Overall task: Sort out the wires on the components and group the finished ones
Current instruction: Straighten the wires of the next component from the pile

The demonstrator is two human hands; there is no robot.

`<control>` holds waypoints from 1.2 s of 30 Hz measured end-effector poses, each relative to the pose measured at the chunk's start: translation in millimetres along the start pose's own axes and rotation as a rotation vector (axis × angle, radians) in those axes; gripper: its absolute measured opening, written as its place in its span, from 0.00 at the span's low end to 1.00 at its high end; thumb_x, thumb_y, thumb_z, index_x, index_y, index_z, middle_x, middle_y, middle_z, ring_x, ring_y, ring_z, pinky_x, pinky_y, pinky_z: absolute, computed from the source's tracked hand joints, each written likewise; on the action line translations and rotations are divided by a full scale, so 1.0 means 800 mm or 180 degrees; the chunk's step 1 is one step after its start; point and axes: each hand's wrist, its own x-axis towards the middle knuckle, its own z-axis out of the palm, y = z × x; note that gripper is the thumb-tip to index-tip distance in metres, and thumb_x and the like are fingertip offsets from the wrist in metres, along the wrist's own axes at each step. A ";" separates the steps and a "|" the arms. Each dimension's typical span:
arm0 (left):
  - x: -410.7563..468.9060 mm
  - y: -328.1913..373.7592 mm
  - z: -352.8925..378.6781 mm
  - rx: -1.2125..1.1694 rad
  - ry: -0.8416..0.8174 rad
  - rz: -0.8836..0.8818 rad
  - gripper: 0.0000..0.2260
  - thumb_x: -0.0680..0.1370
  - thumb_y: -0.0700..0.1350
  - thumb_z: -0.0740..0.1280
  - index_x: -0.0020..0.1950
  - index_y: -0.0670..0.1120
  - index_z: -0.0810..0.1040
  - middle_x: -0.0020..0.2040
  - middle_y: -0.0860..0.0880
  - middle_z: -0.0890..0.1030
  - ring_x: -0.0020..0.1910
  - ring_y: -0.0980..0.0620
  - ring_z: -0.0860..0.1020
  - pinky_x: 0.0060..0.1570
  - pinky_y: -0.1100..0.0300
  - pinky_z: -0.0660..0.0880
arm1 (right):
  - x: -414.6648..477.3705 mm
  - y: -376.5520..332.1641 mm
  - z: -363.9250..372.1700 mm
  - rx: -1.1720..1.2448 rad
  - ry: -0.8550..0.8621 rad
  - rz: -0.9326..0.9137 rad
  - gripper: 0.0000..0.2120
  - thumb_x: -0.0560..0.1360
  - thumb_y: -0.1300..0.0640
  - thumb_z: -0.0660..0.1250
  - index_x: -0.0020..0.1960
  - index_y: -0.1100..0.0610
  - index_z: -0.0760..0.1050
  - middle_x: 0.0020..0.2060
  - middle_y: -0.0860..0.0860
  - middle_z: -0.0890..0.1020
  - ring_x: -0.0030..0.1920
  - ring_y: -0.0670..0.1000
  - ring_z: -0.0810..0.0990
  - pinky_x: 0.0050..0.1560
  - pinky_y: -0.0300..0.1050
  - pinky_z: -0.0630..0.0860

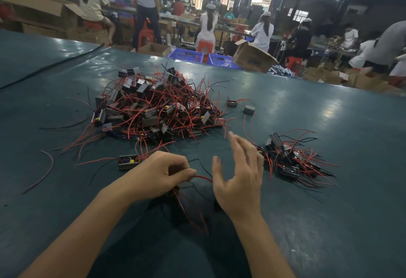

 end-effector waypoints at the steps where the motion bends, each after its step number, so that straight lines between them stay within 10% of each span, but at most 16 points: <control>1: 0.000 0.000 0.001 -0.0039 -0.0010 -0.0024 0.15 0.74 0.61 0.63 0.39 0.53 0.80 0.32 0.50 0.79 0.30 0.53 0.75 0.32 0.60 0.72 | -0.001 -0.002 0.001 0.0302 -0.0044 -0.0107 0.19 0.77 0.50 0.64 0.66 0.55 0.76 0.53 0.46 0.80 0.53 0.46 0.76 0.57 0.43 0.71; 4: 0.002 -0.001 0.002 -0.0063 -0.0040 -0.0073 0.12 0.76 0.58 0.64 0.41 0.52 0.80 0.33 0.49 0.79 0.30 0.55 0.73 0.33 0.61 0.71 | -0.007 -0.005 0.009 0.0967 -0.0502 0.0082 0.08 0.79 0.54 0.65 0.54 0.54 0.81 0.26 0.40 0.74 0.27 0.43 0.73 0.33 0.36 0.68; 7: 0.003 -0.003 0.001 -0.0072 -0.0124 -0.0154 0.10 0.79 0.52 0.66 0.40 0.52 0.81 0.33 0.49 0.79 0.29 0.56 0.72 0.32 0.62 0.70 | -0.006 -0.002 0.014 0.1531 -0.0575 0.0573 0.04 0.79 0.59 0.67 0.52 0.54 0.79 0.20 0.43 0.67 0.22 0.44 0.64 0.27 0.31 0.61; 14: 0.005 -0.005 -0.008 -0.0491 0.0441 -0.0482 0.13 0.78 0.52 0.63 0.40 0.46 0.78 0.28 0.52 0.74 0.27 0.53 0.72 0.31 0.59 0.70 | 0.005 0.013 0.002 0.2445 -0.0647 0.1312 0.11 0.77 0.66 0.67 0.53 0.51 0.78 0.23 0.45 0.66 0.23 0.44 0.62 0.24 0.36 0.63; 28: 0.004 0.005 0.005 -0.0604 0.0626 -0.0022 0.18 0.77 0.60 0.57 0.41 0.52 0.80 0.29 0.57 0.71 0.27 0.59 0.67 0.32 0.55 0.69 | 0.003 0.009 -0.007 0.0378 -0.1664 0.0210 0.16 0.73 0.48 0.73 0.59 0.50 0.79 0.47 0.41 0.73 0.46 0.38 0.72 0.46 0.36 0.72; 36: 0.005 0.007 0.018 -0.0630 0.1161 -0.0066 0.19 0.75 0.58 0.63 0.35 0.44 0.71 0.28 0.53 0.67 0.27 0.57 0.65 0.30 0.58 0.67 | 0.014 0.020 -0.013 -0.0134 -0.0766 0.1259 0.07 0.79 0.51 0.63 0.54 0.49 0.78 0.48 0.44 0.76 0.50 0.48 0.76 0.43 0.43 0.69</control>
